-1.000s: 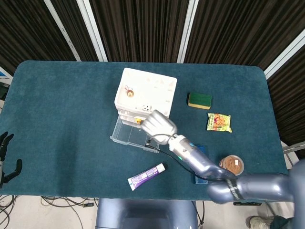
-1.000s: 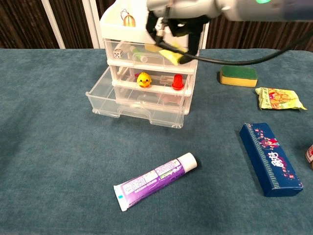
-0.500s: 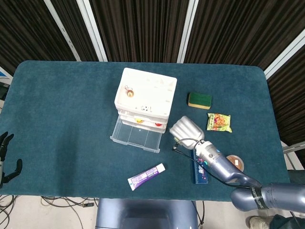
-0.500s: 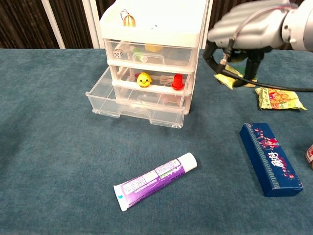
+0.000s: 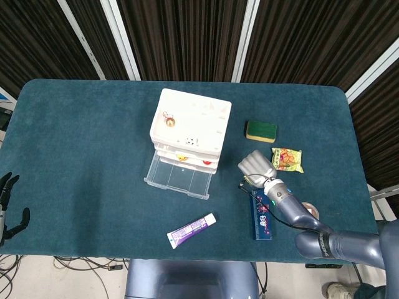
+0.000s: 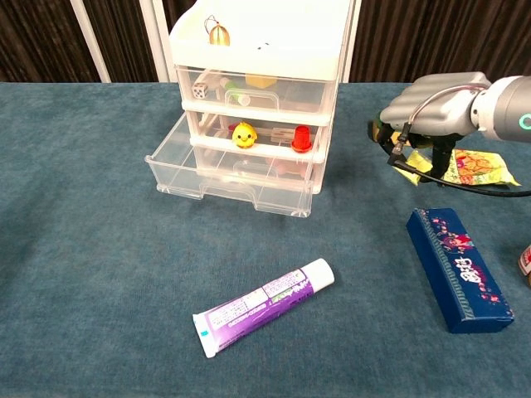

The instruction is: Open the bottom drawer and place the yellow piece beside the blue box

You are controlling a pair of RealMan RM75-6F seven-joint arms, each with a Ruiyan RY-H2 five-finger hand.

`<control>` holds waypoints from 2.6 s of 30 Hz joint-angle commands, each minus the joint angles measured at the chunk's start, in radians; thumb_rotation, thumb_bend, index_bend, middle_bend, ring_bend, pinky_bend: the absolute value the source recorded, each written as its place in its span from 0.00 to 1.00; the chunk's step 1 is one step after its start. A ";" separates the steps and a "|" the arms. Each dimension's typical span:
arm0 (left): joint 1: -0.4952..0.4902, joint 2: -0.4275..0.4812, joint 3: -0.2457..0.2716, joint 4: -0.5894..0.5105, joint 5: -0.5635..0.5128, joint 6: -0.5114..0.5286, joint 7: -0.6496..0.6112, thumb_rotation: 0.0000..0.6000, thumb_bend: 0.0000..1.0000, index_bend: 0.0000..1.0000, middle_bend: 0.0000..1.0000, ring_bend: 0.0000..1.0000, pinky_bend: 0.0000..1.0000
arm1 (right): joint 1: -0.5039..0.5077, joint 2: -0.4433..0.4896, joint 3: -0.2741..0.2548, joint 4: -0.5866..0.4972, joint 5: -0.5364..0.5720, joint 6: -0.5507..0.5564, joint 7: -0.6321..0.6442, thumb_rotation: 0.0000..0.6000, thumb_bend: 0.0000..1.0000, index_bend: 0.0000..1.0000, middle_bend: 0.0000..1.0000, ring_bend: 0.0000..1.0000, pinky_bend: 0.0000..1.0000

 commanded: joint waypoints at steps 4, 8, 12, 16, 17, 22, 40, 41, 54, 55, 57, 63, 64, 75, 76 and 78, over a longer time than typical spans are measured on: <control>-0.001 0.000 -0.001 0.001 -0.002 -0.003 -0.002 1.00 0.48 0.07 0.00 0.00 0.20 | -0.005 -0.057 0.012 0.090 0.047 -0.053 0.004 1.00 0.27 0.64 1.00 1.00 1.00; 0.000 0.000 0.000 0.001 0.000 0.001 0.001 1.00 0.48 0.07 0.00 0.00 0.20 | -0.001 -0.074 0.003 0.123 0.056 -0.081 -0.011 1.00 0.27 0.64 1.00 1.00 1.00; 0.000 0.000 0.000 0.001 -0.001 -0.001 0.000 1.00 0.48 0.07 0.00 0.00 0.20 | -0.001 -0.081 0.011 0.133 0.072 -0.095 -0.007 1.00 0.25 0.60 1.00 1.00 1.00; -0.001 -0.001 0.000 0.001 -0.001 -0.002 0.001 1.00 0.48 0.07 0.00 0.00 0.21 | -0.001 -0.080 0.013 0.129 0.072 -0.096 -0.009 1.00 0.20 0.44 1.00 1.00 1.00; -0.001 -0.001 0.000 0.001 -0.001 -0.001 0.001 1.00 0.48 0.07 0.00 0.00 0.22 | -0.001 -0.078 0.011 0.125 0.075 -0.101 -0.011 1.00 0.19 0.38 1.00 1.00 1.00; 0.000 -0.004 -0.002 0.007 0.004 0.006 -0.010 1.00 0.48 0.07 0.00 0.00 0.23 | 0.003 -0.054 0.017 0.083 0.103 -0.098 -0.021 1.00 0.17 0.29 1.00 1.00 1.00; 0.000 -0.006 -0.005 0.008 0.004 0.010 0.001 1.00 0.48 0.07 0.00 0.00 0.21 | -0.073 0.242 0.102 -0.287 0.257 0.194 -0.035 1.00 0.16 0.30 0.74 0.83 0.84; 0.000 -0.006 -0.006 0.008 0.003 0.012 0.001 1.00 0.48 0.07 0.00 0.00 0.20 | -0.090 0.265 0.111 -0.314 0.257 0.235 -0.022 1.00 0.16 0.30 0.68 0.79 0.78; 0.001 -0.009 -0.004 0.013 0.023 0.027 0.014 1.00 0.48 0.07 0.00 0.00 0.03 | -0.426 0.364 0.072 -0.465 -0.092 0.692 0.242 1.00 0.12 0.14 0.17 0.31 0.30; 0.001 -0.009 -0.004 0.015 0.027 0.028 0.015 1.00 0.48 0.07 0.01 0.00 0.02 | -0.461 0.358 0.058 -0.461 -0.125 0.729 0.262 1.00 0.12 0.13 0.16 0.31 0.29; 0.000 -0.009 -0.003 0.020 0.036 0.032 0.016 1.00 0.48 0.07 0.01 0.00 0.00 | -0.526 0.344 0.029 -0.444 -0.191 0.792 0.301 1.00 0.12 0.13 0.15 0.30 0.28; -0.003 -0.003 0.002 0.032 0.059 0.035 0.010 1.00 0.48 0.07 0.00 0.00 0.00 | -0.680 0.287 -0.041 -0.332 -0.334 0.905 0.383 1.00 0.09 0.12 0.13 0.28 0.26; -0.004 0.000 0.003 0.032 0.061 0.034 0.008 1.00 0.48 0.07 0.00 0.00 0.00 | -0.704 0.274 -0.049 -0.310 -0.350 0.921 0.393 1.00 0.09 0.11 0.13 0.28 0.26; -0.009 0.024 0.018 0.033 0.092 0.028 0.002 1.00 0.48 0.07 0.00 0.00 0.00 | -0.832 0.175 -0.121 -0.123 -0.548 0.937 0.475 1.00 0.09 0.10 0.11 0.27 0.26; -0.009 0.025 0.017 0.034 0.092 0.028 0.001 1.00 0.48 0.07 0.00 0.00 0.00 | -0.833 0.178 -0.125 -0.125 -0.554 0.925 0.479 1.00 0.09 0.09 0.10 0.27 0.26; -0.010 0.026 0.017 0.033 0.091 0.027 -0.004 1.00 0.48 0.07 0.00 0.00 0.00 | -0.834 0.189 -0.138 -0.134 -0.569 0.884 0.488 1.00 0.09 0.08 0.10 0.27 0.26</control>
